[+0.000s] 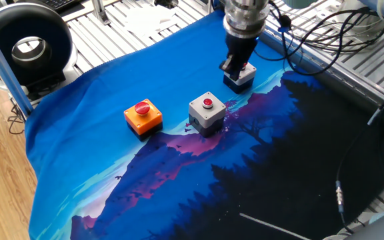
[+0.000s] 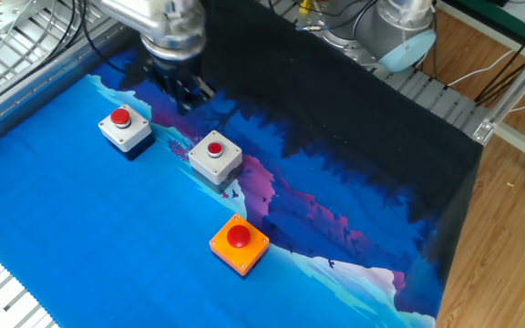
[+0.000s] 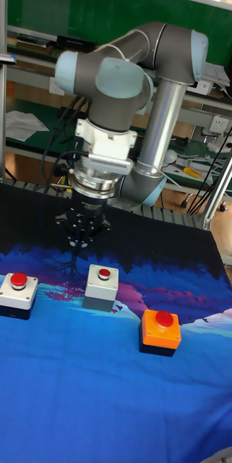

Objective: Press three buttons from left to right in sequence

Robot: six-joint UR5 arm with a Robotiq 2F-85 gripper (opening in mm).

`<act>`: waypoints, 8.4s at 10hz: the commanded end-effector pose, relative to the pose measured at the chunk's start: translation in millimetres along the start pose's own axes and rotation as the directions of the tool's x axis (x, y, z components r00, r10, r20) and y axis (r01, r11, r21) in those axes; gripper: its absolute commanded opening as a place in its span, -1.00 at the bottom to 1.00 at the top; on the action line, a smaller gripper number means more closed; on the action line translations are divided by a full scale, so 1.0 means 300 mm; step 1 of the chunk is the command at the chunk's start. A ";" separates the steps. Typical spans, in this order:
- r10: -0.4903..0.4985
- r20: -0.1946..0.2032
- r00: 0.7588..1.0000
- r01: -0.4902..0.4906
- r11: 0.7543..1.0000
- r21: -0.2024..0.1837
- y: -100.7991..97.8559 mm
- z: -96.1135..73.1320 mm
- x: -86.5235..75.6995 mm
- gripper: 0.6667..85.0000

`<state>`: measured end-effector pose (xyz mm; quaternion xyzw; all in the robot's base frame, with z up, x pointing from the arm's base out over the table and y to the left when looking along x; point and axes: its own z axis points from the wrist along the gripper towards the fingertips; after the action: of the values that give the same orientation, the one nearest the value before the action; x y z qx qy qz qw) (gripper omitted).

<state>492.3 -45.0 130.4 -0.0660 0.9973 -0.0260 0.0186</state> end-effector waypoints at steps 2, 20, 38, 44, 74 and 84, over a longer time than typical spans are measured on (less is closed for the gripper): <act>0.057 0.020 0.998 -0.057 0.998 -0.008 0.193 0.021 -0.067 -0.99; -0.178 -0.166 0.970 0.197 0.974 0.109 0.063 0.011 0.062 -0.99; -0.185 -0.101 0.978 0.185 0.983 -0.005 0.183 0.101 -0.031 -0.79; -0.177 -0.134 0.975 0.174 0.984 -0.035 0.209 0.102 -0.004 -0.99; -0.222 -0.205 0.953 0.223 0.975 -0.016 0.206 0.119 -0.025 -0.99; -0.219 -0.204 0.954 0.220 0.975 -0.018 0.232 0.160 -0.096 -0.99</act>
<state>508.8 22.2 81.1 -0.1756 0.9795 -0.0431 -0.0889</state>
